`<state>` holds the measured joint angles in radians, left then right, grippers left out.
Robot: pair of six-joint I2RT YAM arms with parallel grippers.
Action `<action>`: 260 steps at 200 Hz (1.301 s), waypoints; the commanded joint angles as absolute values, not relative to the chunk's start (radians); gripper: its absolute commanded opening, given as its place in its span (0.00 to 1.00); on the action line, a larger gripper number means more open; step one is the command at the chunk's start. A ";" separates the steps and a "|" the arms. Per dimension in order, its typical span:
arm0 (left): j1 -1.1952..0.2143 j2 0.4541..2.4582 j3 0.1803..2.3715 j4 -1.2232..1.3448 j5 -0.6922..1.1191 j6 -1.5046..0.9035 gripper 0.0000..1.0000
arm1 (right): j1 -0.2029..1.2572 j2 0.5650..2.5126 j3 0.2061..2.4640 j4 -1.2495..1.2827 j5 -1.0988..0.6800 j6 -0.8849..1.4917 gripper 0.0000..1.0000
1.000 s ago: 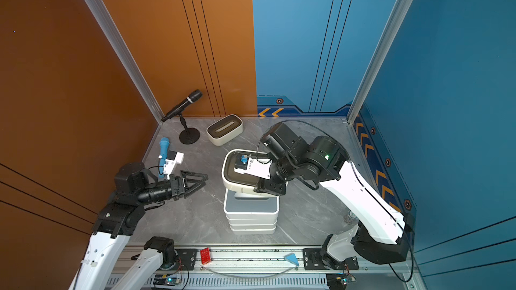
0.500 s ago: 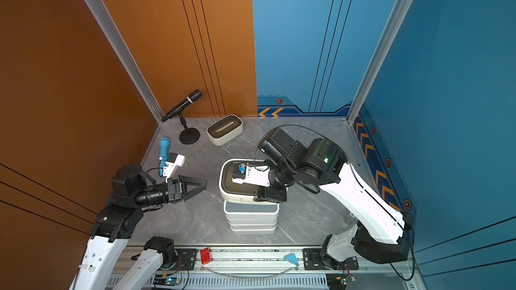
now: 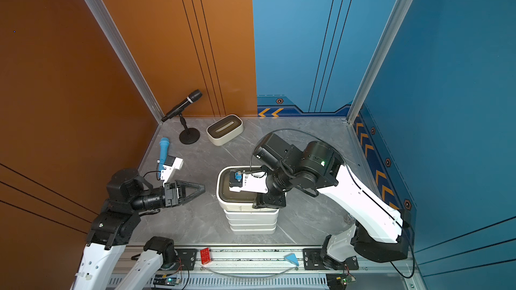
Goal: Stack the tissue boxes
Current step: Place the tissue box at the tissue box.
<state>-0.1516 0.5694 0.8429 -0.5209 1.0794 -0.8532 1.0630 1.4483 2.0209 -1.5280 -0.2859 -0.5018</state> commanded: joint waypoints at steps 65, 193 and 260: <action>-0.168 0.566 0.847 -0.528 1.109 -0.817 0.98 | 1.083 1.450 2.028 -1.502 -0.236 -0.494 0.36; -0.193 0.604 0.841 -0.528 1.105 -0.776 0.98 | 1.057 1.445 1.946 -1.429 -0.275 -0.478 0.36; -0.214 0.628 0.843 -0.528 1.092 -0.759 0.98 | 1.041 1.438 1.920 -1.421 -0.283 -0.477 0.37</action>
<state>-0.2005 0.6209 0.8429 -0.5213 1.0828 -0.7921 1.0500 1.4502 1.9305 -1.4715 -0.2623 -0.4896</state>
